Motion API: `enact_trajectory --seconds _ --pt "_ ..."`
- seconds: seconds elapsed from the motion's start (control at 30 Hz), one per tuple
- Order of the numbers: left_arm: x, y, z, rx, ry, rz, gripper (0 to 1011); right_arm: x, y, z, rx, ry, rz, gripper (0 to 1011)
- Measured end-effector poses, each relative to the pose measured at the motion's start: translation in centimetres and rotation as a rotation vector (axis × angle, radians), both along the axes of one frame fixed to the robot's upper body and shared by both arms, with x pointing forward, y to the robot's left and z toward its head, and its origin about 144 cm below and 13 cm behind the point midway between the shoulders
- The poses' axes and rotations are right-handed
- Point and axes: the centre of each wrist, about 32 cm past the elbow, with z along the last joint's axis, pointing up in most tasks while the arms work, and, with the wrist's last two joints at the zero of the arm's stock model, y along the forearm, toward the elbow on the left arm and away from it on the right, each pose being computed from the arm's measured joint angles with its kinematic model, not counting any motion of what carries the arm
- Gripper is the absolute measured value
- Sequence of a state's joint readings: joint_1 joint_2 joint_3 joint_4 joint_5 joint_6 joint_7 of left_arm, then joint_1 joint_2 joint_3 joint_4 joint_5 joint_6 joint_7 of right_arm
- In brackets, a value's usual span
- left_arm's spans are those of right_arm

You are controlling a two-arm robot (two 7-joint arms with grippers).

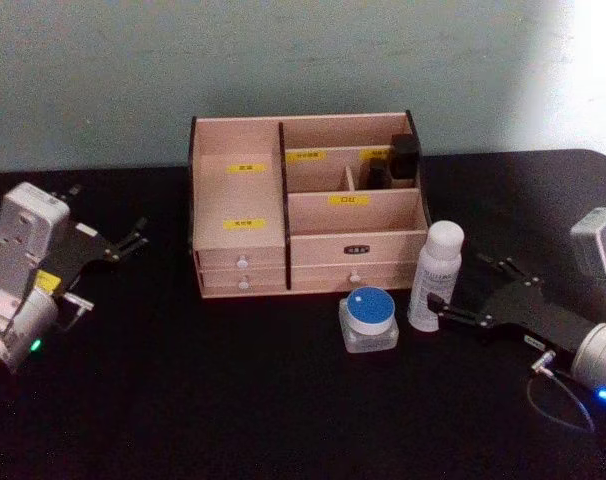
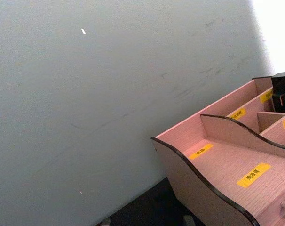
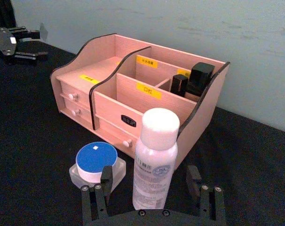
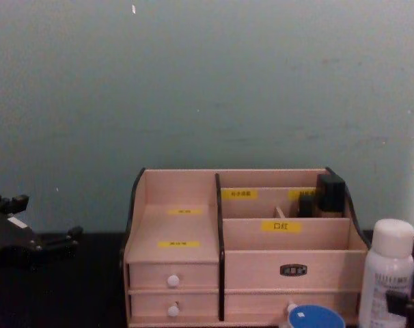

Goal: Pick up the facial cleanser and watermelon frost from the table and place them into the tiered storage box.

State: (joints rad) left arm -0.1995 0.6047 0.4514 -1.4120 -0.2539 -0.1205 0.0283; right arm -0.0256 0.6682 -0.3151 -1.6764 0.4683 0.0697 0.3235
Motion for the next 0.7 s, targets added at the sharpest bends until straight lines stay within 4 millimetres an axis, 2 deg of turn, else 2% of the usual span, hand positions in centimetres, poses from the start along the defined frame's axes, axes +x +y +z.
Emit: enact_trajectory --seconds 0.7 --pt "0.0 0.0 0.0 0.0 0.0 0.0 1001 3.0 2.0 -0.6 0.033 0.001 0.006 1002"
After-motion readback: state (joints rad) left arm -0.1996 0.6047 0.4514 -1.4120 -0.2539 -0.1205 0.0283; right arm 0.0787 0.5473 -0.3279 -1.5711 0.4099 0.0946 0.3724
